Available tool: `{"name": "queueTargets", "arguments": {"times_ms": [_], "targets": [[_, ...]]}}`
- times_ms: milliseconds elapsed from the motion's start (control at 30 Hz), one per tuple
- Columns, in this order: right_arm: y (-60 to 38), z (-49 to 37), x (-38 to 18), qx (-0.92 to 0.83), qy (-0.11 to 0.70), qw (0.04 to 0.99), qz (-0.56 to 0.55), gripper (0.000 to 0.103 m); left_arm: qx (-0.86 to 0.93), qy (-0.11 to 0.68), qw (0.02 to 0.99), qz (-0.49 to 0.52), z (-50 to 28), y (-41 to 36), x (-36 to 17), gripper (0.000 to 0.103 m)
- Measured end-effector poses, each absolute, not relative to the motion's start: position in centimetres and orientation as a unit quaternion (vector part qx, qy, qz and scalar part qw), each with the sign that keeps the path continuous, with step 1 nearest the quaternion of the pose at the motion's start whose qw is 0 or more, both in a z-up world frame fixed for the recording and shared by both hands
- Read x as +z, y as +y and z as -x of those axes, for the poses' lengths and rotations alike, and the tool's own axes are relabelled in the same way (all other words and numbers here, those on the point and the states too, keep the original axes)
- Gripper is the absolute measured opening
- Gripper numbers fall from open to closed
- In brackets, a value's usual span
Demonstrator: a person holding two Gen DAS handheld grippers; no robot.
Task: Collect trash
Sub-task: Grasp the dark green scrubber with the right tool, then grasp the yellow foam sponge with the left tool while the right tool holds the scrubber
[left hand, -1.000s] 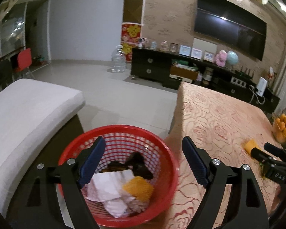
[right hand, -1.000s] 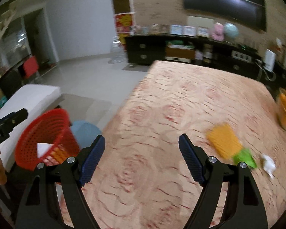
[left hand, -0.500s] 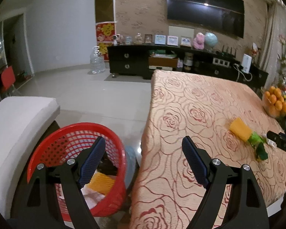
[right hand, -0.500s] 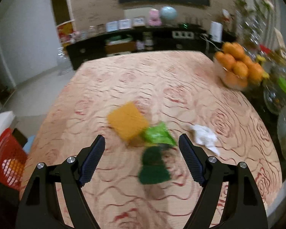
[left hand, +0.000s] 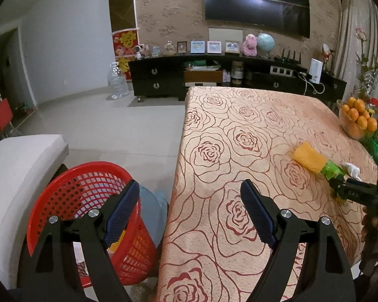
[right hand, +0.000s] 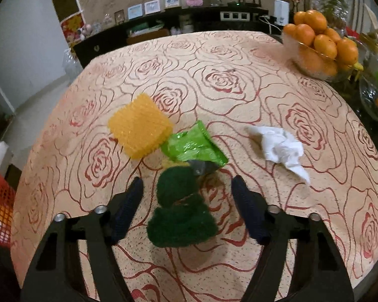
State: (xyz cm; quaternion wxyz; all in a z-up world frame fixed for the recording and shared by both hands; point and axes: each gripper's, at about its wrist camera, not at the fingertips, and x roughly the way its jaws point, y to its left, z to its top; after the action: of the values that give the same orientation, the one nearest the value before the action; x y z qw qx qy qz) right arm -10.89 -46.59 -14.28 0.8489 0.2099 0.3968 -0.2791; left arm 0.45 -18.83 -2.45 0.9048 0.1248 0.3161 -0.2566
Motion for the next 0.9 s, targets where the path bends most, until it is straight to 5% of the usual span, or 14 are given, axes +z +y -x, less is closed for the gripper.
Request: {"name": "queueTargets", "arguments": {"times_ms": [233, 900], "targets": [[-46.3, 10.8, -14.6, -0.280, 0.408, 0.845, -0.202, 0.040, -0.262, 0.315, 0.903, -0.133, 0.0, -19.3, -2.8, 0.079], [-45.3, 15.2, -10.5, -0.304, 0.354, 0.861, -0.204, 0.039, -0.343, 0.334, 0.869, -0.127, 0.3, -24.1, -5.0, 0.079]]}}
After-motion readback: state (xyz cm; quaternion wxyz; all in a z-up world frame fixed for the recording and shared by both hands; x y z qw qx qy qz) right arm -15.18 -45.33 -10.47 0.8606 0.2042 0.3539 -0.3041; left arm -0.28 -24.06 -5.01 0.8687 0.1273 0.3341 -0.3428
